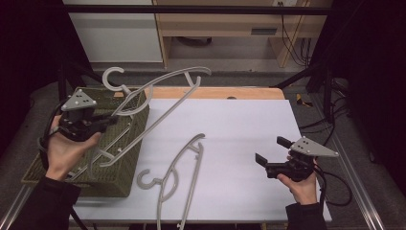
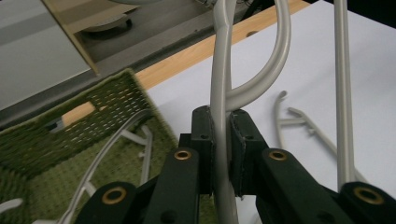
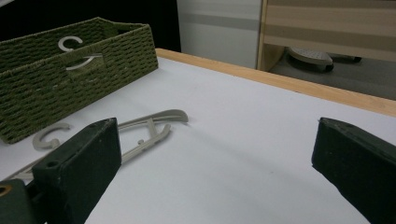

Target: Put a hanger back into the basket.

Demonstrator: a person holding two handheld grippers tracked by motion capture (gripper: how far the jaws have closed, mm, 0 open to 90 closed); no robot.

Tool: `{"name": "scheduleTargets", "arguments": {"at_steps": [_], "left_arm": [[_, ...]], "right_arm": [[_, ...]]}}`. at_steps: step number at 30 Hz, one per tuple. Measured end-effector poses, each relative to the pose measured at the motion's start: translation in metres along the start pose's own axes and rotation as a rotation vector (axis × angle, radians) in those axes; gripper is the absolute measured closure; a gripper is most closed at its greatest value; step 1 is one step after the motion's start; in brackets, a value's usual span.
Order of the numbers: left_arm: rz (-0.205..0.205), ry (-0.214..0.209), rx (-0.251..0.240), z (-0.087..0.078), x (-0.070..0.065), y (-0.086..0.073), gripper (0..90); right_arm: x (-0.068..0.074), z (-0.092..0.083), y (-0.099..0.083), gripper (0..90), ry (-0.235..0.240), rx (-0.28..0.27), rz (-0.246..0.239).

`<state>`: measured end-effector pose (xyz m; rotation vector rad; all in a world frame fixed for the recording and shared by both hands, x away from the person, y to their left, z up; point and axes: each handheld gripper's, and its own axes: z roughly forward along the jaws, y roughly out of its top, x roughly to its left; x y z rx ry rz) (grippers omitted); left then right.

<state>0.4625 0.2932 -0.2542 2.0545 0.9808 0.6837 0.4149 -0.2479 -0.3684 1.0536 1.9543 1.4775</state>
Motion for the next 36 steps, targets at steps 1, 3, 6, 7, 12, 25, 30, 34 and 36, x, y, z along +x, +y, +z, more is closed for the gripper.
{"name": "scheduleTargets", "arguments": {"at_steps": [1,3,6,7,12,25,30,34,36], "left_arm": [[0.000,0.000,0.000,0.000,0.000,0.000,81.6],[-0.008,0.014,0.001,-0.001,0.011,-0.004,81.5],[-0.038,0.045,0.007,-0.001,0.031,-0.012,81.6],[-0.038,0.045,0.007,-0.001,0.031,-0.012,81.5],[-0.031,0.075,0.046,0.003,0.052,-0.023,81.6],[-0.075,0.130,0.073,0.001,0.093,-0.054,81.6],[-0.058,0.156,0.084,-0.002,0.104,-0.065,81.5],[-0.045,0.171,0.092,-0.002,0.112,-0.077,81.6],[-0.045,0.172,0.092,-0.001,0.114,-0.079,81.5]], "right_arm": [[0.000,0.000,0.000,1.8,0.000,-0.001,0.000],[0.000,0.000,0.000,1.8,-0.003,-0.001,0.000],[-0.001,0.000,0.000,1.8,0.000,0.000,-0.002],[0.000,0.000,0.000,1.8,0.000,0.001,-0.001],[0.000,0.002,0.000,1.8,-0.006,0.002,0.005],[-0.002,0.002,-0.001,1.8,-0.002,0.010,0.005],[-0.001,0.004,-0.002,1.8,-0.004,0.014,0.008],[-0.001,0.005,-0.002,1.8,-0.006,0.014,0.005],[-0.001,0.005,-0.002,1.8,-0.007,0.015,0.003]]}}
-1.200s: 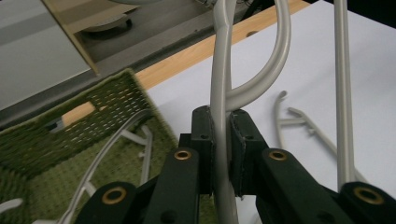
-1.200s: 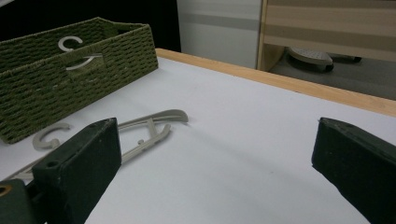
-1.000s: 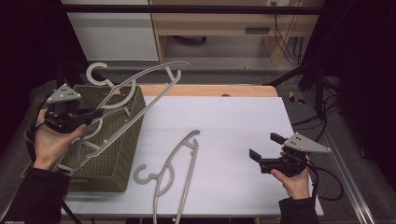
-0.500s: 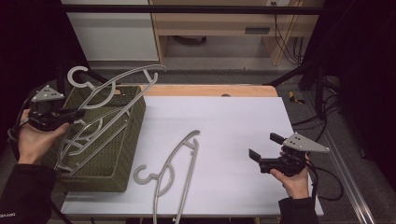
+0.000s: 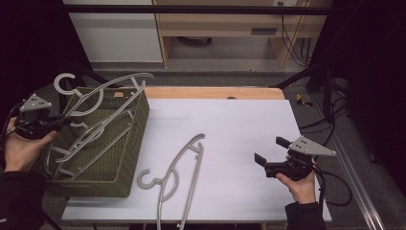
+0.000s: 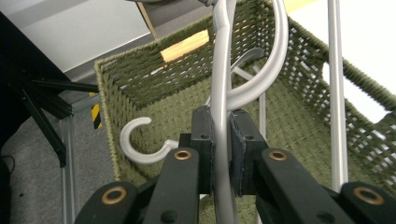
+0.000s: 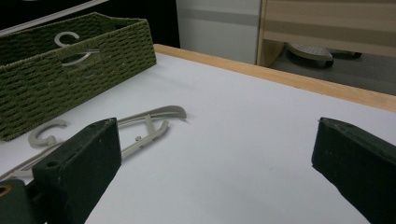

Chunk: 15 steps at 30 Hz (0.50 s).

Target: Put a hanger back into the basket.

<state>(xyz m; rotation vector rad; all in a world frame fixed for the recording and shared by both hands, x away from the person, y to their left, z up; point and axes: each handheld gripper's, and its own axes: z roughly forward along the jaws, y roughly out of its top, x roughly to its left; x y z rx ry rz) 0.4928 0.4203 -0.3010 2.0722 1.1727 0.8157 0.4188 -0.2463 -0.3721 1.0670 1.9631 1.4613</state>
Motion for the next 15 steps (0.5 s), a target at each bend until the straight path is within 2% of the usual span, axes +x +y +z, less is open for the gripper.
{"name": "scheduleTargets", "arguments": {"at_steps": [5,15], "left_arm": [[0.011,0.016,0.031,0.006,0.005,-0.012,81.6],[0.008,0.041,0.080,0.011,0.012,-0.026,81.5]], "right_arm": [[0.000,0.000,0.000,1.8,-0.003,0.000,0.004],[0.000,0.001,-0.001,1.8,-0.001,0.006,0.002]]}}
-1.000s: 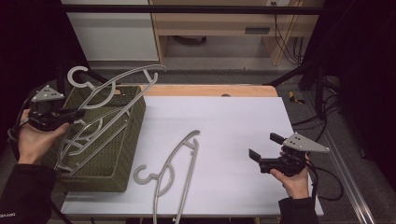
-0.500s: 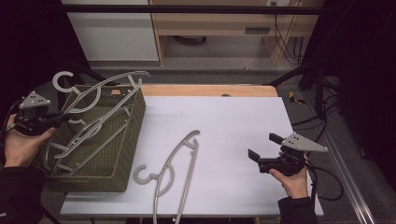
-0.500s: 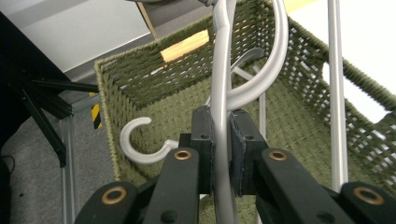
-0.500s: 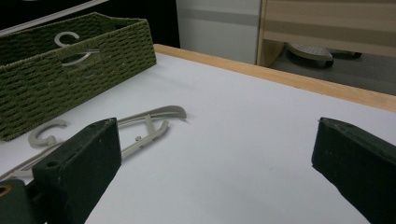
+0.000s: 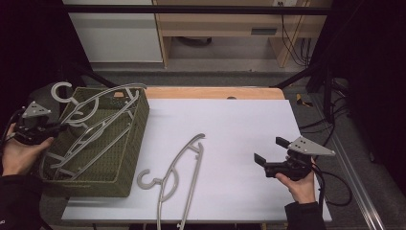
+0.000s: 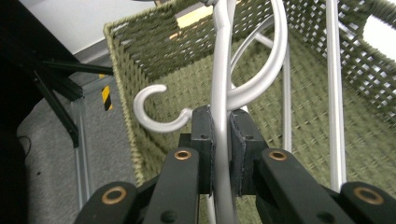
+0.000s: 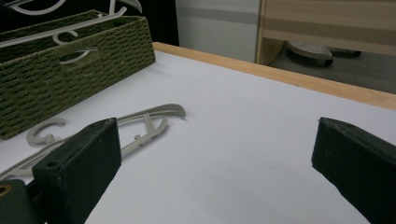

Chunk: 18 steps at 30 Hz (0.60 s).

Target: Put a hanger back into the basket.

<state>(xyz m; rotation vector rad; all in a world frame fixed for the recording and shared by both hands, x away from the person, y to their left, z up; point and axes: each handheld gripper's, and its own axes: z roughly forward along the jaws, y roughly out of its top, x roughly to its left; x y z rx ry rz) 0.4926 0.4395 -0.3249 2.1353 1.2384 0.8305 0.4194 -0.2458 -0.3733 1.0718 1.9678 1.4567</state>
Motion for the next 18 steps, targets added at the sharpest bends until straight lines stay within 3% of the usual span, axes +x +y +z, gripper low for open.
{"name": "scheduleTargets", "arguments": {"at_steps": [7,10,18], "left_arm": [[-0.020,0.012,-0.004,-0.003,0.008,-0.008,81.6],[-0.017,0.036,0.022,-0.001,0.009,-0.010,81.5],[-0.007,0.025,0.050,0.009,0.007,-0.016,81.5]], "right_arm": [[0.000,0.001,0.000,1.9,-0.004,0.000,0.001],[0.000,0.001,0.000,1.8,-0.004,0.001,0.003],[0.000,0.001,-0.001,1.8,-0.004,0.002,0.001]]}}
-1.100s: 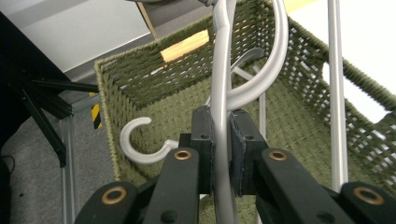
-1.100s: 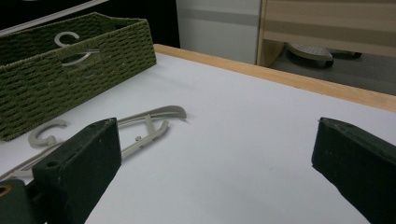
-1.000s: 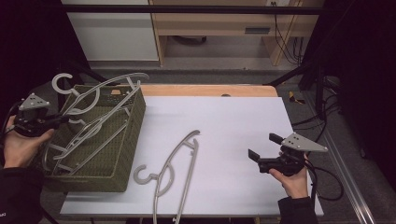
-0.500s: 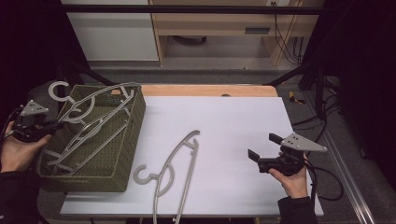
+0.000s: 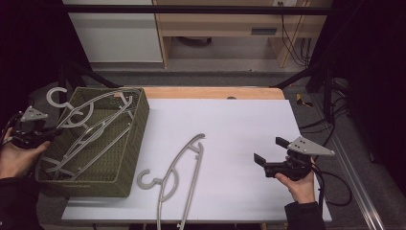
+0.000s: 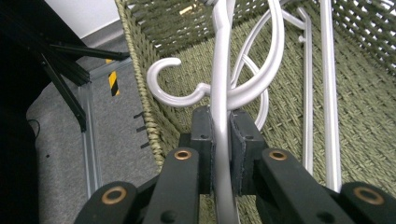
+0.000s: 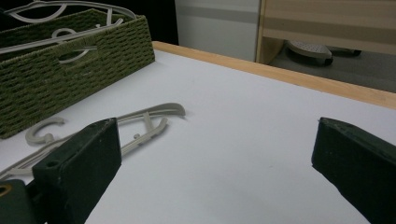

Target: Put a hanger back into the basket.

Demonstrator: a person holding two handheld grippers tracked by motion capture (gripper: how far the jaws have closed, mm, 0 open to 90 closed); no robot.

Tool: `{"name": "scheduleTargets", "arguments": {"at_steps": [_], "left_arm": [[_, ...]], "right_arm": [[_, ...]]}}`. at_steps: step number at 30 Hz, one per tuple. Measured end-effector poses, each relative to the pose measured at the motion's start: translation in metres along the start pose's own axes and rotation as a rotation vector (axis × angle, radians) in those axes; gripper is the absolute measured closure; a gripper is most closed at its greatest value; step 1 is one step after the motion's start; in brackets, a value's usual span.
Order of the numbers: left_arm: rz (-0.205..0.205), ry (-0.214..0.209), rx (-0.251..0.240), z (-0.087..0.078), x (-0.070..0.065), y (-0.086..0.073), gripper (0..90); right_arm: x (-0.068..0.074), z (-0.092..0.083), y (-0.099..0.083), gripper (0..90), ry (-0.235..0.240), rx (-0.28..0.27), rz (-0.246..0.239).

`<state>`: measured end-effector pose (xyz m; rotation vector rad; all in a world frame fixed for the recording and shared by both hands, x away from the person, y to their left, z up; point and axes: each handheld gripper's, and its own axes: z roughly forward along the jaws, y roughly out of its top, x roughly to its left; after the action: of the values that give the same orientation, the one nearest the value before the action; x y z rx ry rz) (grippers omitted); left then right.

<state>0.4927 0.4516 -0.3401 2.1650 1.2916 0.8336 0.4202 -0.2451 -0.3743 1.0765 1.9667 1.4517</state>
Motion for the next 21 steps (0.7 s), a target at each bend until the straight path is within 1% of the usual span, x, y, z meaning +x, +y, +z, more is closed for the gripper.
{"name": "scheduleTargets", "arguments": {"at_steps": [2,5,8,11,12,13,14,15,16,17,18,19,20,21], "left_arm": [[0.021,0.007,0.024,0.005,-0.004,-0.001,81.5],[0.039,0.001,0.054,0.016,-0.011,-0.003,81.6],[0.030,-0.010,0.067,0.026,-0.015,-0.008,81.6],[0.000,-0.027,0.073,0.034,-0.017,-0.014,81.5],[-0.009,-0.037,0.083,0.036,-0.017,-0.016,81.3],[-0.013,-0.038,0.087,0.037,-0.017,-0.017,81.3],[-0.021,-0.065,0.092,0.040,-0.018,-0.018,81.1],[-0.014,-0.072,0.101,0.044,-0.021,-0.018,80.8],[-0.014,-0.072,0.101,0.044,-0.021,-0.018,80.6],[-0.001,-0.075,0.115,0.046,-0.024,-0.018,80.6],[0.004,-0.087,0.143,0.050,-0.026,-0.017,80.1],[0.021,-0.080,0.186,0.054,-0.030,-0.017,76.9],[0.028,-0.069,0.200,0.055,-0.031,-0.016,73.6],[0.020,-0.067,0.212,0.056,-0.031,-0.016,73.6]], "right_arm": [[0.000,0.000,0.000,1.8,0.007,0.006,-0.005],[0.000,0.000,0.000,1.8,0.001,0.000,0.000],[0.000,0.000,0.000,1.9,0.000,-0.003,0.000],[0.000,0.000,0.000,1.9,0.001,-0.003,0.000],[0.000,0.000,0.000,1.8,0.001,-0.001,0.000],[0.000,0.000,0.000,1.8,0.002,0.001,0.003],[0.000,0.000,0.000,1.8,0.007,0.005,-0.004],[0.000,0.000,0.000,1.8,0.007,0.004,-0.004],[0.000,0.000,0.000,1.8,0.007,0.004,-0.004],[0.000,0.000,0.000,1.8,0.005,0.004,-0.006],[0.001,0.000,0.000,1.8,0.002,-0.001,-0.002],[0.001,0.000,0.001,1.8,0.002,-0.003,-0.002],[0.001,-0.001,0.001,1.9,0.002,-0.002,-0.002],[0.001,-0.001,0.001,1.9,0.002,-0.002,-0.002]]}}
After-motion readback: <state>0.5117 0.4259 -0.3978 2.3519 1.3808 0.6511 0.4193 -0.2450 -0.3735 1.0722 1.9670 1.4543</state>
